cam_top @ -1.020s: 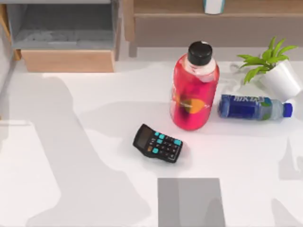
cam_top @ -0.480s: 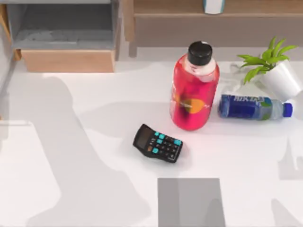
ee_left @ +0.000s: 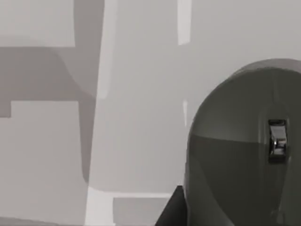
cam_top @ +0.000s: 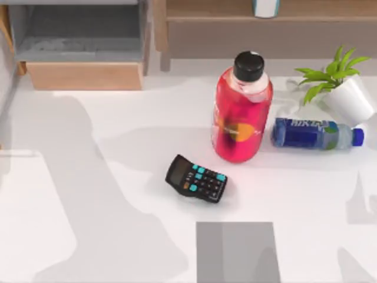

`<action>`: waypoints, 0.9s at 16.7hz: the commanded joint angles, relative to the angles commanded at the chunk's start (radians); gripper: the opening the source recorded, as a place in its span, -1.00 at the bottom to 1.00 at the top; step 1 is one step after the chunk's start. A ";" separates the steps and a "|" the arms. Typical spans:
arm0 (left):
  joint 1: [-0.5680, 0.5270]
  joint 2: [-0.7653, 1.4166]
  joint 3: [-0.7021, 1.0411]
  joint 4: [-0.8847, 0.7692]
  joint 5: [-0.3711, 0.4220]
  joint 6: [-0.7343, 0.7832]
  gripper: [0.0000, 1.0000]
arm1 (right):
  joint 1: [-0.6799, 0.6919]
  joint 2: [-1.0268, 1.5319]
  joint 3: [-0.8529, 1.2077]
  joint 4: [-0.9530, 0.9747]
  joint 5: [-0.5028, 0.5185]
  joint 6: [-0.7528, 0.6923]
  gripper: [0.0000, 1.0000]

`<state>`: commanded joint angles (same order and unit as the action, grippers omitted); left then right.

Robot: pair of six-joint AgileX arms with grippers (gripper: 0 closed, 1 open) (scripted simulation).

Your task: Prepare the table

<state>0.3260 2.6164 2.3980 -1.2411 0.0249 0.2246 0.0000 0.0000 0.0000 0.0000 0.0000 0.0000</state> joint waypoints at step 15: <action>-0.196 -0.499 -0.310 -0.004 -0.035 -0.358 -1.00 | 0.000 0.000 0.000 0.000 0.000 0.000 1.00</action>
<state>0.1295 2.1169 2.0876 -1.2455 -0.0101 -0.1339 0.0000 0.0000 0.0000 0.0000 0.0000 0.0000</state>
